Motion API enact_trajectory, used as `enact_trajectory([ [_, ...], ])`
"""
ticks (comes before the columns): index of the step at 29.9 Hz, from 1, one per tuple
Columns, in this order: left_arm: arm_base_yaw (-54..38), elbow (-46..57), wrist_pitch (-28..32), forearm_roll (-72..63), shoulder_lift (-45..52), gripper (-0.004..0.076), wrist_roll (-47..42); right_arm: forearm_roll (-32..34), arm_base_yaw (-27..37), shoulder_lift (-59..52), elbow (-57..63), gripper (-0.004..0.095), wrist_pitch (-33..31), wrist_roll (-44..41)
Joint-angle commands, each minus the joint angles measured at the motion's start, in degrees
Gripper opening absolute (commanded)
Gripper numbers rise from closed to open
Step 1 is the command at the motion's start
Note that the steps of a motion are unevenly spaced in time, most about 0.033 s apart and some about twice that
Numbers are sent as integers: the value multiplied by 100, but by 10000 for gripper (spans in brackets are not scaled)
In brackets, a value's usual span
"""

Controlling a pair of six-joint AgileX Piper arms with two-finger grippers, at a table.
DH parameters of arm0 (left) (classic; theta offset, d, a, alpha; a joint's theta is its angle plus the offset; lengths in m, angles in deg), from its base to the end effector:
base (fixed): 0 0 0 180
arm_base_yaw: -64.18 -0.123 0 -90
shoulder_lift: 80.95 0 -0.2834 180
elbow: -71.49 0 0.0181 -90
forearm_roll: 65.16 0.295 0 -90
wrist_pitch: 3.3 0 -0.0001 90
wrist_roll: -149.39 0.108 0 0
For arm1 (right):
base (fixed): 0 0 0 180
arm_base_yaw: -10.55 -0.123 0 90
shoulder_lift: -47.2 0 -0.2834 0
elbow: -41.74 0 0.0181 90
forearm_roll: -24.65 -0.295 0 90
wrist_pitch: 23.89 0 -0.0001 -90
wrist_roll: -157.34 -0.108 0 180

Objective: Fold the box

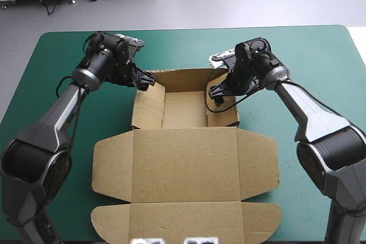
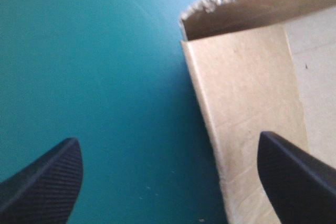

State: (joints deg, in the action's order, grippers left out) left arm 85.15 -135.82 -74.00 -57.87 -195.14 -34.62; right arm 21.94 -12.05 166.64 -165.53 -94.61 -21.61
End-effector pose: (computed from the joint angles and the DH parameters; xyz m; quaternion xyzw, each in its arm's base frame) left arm 0.4255 -0.1492 0.3166 0.1532 0.9669 0.0195 0.2030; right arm 0.4288 0.1837 0.2736 -0.1983 0.9685 0.0506 0.1418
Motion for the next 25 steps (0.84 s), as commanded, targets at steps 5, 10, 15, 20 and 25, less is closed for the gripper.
enact_trajectory([
  [5, 20, -1048, -305, 84, 924, 648, -8, -147, 40, -1168, -879, 929, -121, 108],
  [10, 20, -1280, -123, 124, 1676, 647, 511, -371, 40, -1887, -1122, 912, -121, 258],
  [15, 20, -993, -317, 191, 2777, 647, 696, -371, 40, -2488, -1122, 869, -121, 384],
  [20, 20, 83, -317, 264, 4337, 647, 798, -277, 40, -2653, -1094, 846, -121, 396],
  [25, 20, 1617, -223, 527, 5756, 647, 594, -486, 40, -2615, -596, 838, -121, 396],
])
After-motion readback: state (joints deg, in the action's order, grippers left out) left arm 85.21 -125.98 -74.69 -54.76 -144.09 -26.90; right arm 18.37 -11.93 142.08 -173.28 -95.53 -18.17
